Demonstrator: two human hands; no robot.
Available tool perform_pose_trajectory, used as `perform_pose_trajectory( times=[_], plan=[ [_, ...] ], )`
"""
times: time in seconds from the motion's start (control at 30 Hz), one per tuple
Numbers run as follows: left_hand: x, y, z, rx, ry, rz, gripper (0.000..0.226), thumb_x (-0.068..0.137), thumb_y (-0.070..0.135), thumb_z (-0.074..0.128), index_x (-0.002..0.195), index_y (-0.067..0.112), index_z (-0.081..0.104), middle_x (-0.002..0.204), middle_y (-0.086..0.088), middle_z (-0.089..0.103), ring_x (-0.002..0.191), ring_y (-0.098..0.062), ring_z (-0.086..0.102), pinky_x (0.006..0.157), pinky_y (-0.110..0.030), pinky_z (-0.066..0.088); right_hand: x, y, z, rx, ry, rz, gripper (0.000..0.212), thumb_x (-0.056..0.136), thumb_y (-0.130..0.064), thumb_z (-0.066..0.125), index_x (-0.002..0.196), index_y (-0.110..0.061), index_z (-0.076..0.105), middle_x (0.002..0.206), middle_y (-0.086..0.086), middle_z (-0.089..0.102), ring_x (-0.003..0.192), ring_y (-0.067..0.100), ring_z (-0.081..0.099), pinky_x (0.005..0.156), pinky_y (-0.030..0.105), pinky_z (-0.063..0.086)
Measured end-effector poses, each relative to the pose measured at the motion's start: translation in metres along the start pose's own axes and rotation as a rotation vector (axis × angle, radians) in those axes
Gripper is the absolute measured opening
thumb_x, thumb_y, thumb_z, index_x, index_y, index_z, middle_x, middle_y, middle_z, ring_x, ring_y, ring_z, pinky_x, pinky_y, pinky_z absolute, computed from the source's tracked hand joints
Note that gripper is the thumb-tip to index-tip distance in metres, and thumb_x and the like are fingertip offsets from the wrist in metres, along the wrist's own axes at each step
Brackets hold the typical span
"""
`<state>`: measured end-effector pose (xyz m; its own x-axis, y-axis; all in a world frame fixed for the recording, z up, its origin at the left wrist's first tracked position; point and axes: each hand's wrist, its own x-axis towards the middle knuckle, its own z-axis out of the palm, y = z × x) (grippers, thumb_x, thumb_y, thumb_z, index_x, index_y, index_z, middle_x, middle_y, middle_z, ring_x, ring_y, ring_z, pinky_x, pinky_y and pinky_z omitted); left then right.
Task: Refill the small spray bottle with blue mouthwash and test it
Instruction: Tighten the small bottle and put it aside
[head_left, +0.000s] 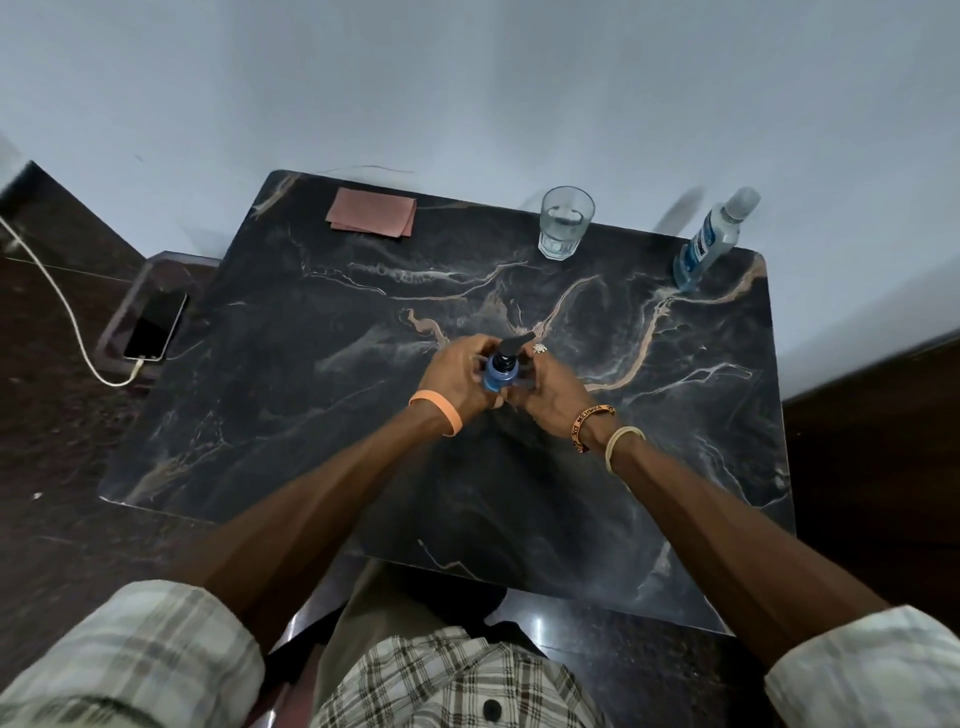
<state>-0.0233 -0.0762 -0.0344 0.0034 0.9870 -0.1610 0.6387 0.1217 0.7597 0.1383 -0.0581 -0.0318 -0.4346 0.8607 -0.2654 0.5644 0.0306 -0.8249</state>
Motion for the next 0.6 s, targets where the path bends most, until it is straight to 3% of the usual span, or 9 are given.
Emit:
perform_pose_trajectory(
  times=[0.13, 0.23, 0.3, 0.4, 0.47, 0.6],
  plan=[
    [0.007, 0.004, -0.020, -0.225, -0.009, -0.064, 0.065, 0.058, -0.006, 0.085, 0.118, 0.008, 0.062, 0.112, -0.012, 0.068, 0.100, -0.028, 0.068, 0.082, -0.044, 0.059, 0.009, -0.018, -0.001, 0.055, 0.016, -0.078, 0.052, 0.083, -0.001, 0.073, 0.130, -0.012, 0.052, 0.119, 0.005, 0.062, 0.108, 0.021, 0.060, 0.092, 0.030, 0.052],
    [0.011, 0.001, -0.033, -0.371, -0.002, -0.083, 0.079, 0.054, -0.015, 0.083, 0.124, 0.012, 0.057, 0.117, -0.008, 0.064, 0.102, -0.024, 0.067, 0.069, -0.027, 0.059, 0.019, -0.027, -0.001, 0.041, 0.033, -0.115, 0.044, 0.079, -0.005, 0.077, 0.116, -0.019, 0.057, 0.110, -0.001, 0.064, 0.101, 0.020, 0.062, 0.086, 0.034, 0.053],
    [0.014, -0.002, -0.041, -0.425, -0.002, -0.087, 0.081, 0.055, -0.014, 0.084, 0.125, 0.015, 0.056, 0.117, -0.003, 0.063, 0.100, -0.017, 0.067, 0.066, -0.023, 0.058, 0.025, -0.031, 0.001, 0.018, 0.050, -0.125, 0.041, 0.079, -0.011, 0.078, 0.111, -0.022, 0.054, 0.109, -0.002, 0.063, 0.100, 0.019, 0.062, 0.084, 0.034, 0.053],
    [0.020, -0.012, -0.047, -0.442, 0.035, -0.120, 0.071, 0.061, -0.012, 0.082, 0.119, 0.018, 0.057, 0.109, 0.006, 0.062, 0.096, -0.014, 0.066, 0.067, -0.023, 0.058, 0.036, -0.036, 0.006, -0.017, 0.094, -0.133, 0.042, 0.082, -0.020, 0.076, 0.116, -0.021, 0.052, 0.113, -0.004, 0.062, 0.102, 0.015, 0.060, 0.086, 0.031, 0.052],
    [0.024, -0.019, -0.048, -0.447, 0.059, -0.150, 0.060, 0.066, -0.008, 0.079, 0.115, 0.021, 0.058, 0.110, -0.001, 0.065, 0.098, -0.022, 0.066, 0.074, -0.030, 0.059, 0.044, -0.040, 0.010, -0.009, 0.113, -0.141, 0.042, 0.083, -0.023, 0.074, 0.118, -0.022, 0.050, 0.113, -0.006, 0.062, 0.101, 0.012, 0.059, 0.085, 0.026, 0.048],
    [0.034, -0.027, -0.054, -0.199, 0.119, -0.082, 0.060, 0.057, 0.010, 0.089, 0.110, 0.020, 0.064, 0.104, -0.003, 0.070, 0.096, -0.023, 0.068, 0.084, -0.038, 0.057, 0.062, -0.047, 0.021, -0.040, 0.167, -0.104, 0.044, 0.082, -0.026, 0.076, 0.119, -0.020, 0.052, 0.111, -0.004, 0.064, 0.097, 0.013, 0.061, 0.082, 0.027, 0.049]
  ],
)
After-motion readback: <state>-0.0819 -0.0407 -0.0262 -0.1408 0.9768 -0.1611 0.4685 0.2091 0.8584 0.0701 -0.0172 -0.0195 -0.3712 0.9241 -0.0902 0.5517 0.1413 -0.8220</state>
